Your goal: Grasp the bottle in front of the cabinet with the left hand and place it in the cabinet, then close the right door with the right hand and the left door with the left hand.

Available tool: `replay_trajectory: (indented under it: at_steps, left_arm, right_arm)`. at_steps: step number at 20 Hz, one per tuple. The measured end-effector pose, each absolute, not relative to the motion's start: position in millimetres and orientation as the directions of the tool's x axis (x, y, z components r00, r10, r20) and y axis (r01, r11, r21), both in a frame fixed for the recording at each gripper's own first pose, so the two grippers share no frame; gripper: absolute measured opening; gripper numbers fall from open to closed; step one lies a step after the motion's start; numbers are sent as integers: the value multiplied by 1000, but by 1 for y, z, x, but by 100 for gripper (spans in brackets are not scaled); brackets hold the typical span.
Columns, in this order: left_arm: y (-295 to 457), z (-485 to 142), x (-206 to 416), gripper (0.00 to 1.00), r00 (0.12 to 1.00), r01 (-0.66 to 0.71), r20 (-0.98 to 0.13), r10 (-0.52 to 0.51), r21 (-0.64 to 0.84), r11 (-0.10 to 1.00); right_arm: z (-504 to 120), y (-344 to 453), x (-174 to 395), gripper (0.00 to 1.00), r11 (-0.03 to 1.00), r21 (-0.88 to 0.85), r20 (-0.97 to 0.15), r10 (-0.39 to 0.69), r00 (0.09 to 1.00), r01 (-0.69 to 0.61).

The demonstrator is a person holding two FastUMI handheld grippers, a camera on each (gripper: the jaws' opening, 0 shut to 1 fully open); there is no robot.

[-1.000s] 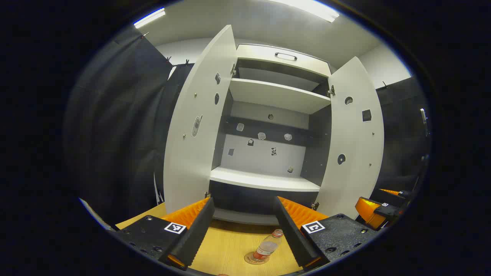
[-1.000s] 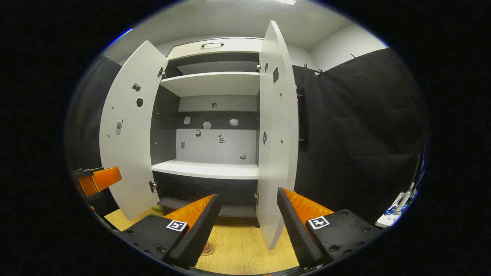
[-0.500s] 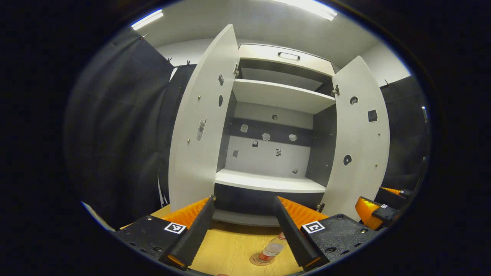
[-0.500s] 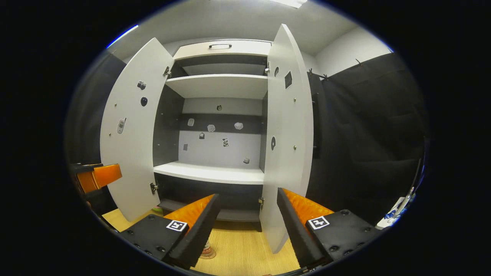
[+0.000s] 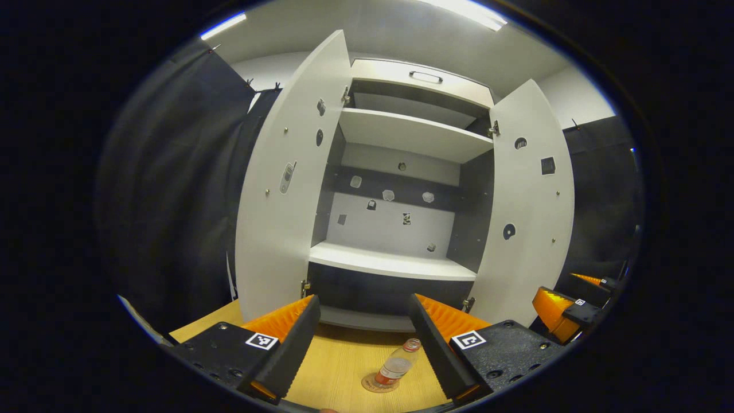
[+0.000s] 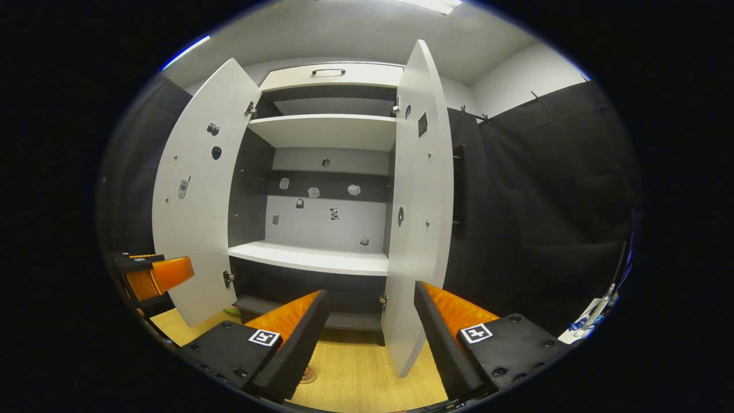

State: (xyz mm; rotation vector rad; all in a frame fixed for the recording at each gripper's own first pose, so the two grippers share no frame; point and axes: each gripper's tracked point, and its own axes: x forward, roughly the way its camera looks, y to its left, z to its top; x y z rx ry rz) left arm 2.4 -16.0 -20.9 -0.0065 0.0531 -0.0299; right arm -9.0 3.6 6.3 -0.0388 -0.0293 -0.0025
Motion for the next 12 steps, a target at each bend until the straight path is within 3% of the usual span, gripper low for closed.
replay_trajectory:
  at_steps: [11, 12]
  left_arm:
    - [-68, -123, 21, 95, 956, 161, -242, -169, -50, 986]
    - [-74, -133, 23, 95, 948, 181, -259, -186, -40, 983]
  right_arm:
    - [5, -16, -16, 98, 997, -53, 16, -52, 999, 53]
    - [3, -18, -16, 94, 997, -50, 13, -57, 998, 57]
